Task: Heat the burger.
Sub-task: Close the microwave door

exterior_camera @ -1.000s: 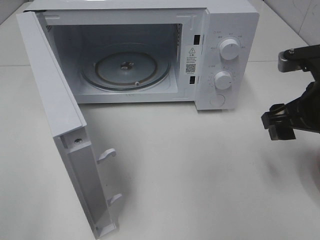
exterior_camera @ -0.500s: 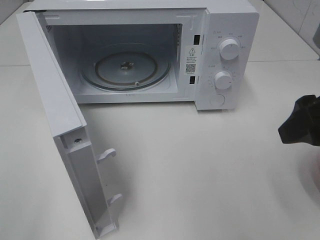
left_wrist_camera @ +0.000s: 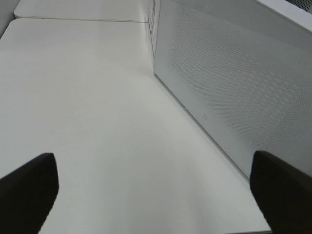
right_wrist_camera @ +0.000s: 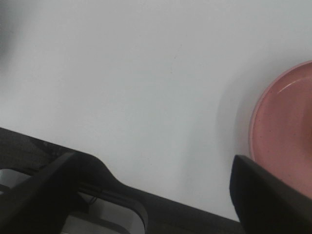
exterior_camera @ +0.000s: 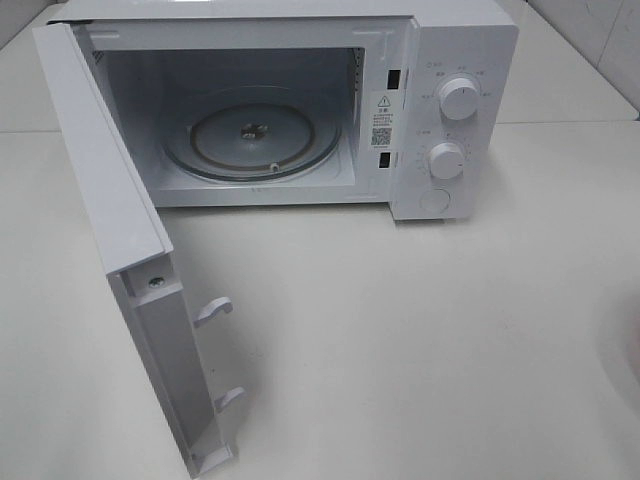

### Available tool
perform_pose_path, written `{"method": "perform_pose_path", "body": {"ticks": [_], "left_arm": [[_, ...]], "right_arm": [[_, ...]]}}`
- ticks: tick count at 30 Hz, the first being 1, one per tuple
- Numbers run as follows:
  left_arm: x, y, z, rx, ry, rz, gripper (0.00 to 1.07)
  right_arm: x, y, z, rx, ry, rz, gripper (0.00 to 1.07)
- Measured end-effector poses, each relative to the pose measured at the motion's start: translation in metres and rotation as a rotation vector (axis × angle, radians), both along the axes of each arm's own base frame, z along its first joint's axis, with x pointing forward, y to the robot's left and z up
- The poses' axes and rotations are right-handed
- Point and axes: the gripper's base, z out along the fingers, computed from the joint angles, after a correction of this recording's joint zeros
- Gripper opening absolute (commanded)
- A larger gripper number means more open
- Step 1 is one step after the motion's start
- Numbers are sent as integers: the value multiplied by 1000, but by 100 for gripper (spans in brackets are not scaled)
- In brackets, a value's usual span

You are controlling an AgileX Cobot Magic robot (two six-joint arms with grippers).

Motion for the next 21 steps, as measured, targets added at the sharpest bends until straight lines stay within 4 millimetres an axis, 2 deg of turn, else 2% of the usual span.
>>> {"method": "perform_pose_path", "body": {"ticks": [2,4,5,6,8,11,13,15,16,19,21], "left_arm": [[0,0,0,0,0,0,100],[0,0,0,0,0,0,100],[0,0,0,0,0,0,100],[0,0,0,0,0,0,100],[0,0,0,0,0,0,100],[0,0,0,0,0,0,100],[0,0,0,0,0,0,100],[0,0,0,0,0,0,100],[0,0,0,0,0,0,100],[0,0,0,0,0,0,100],[0,0,0,0,0,0,100]], "right_arm": [[-25,-8,12,32,-101,3,74],[-32,-11,15,43,-135,3,74],[-47,-16,19,63,-197,0,74],[-47,-16,19,63,-197,0,74],[-65,-23,23,82,-275,-37,74],[-72,-26,24,87,-302,-57,74],[-93,-33,26,94,-404,-121,74],[-96,-34,26,93,-423,-136,74],[-105,-36,27,91,-467,-162,74],[-107,-37,25,90,-481,-170,74],[-115,-38,12,77,-529,-200,77]]}}
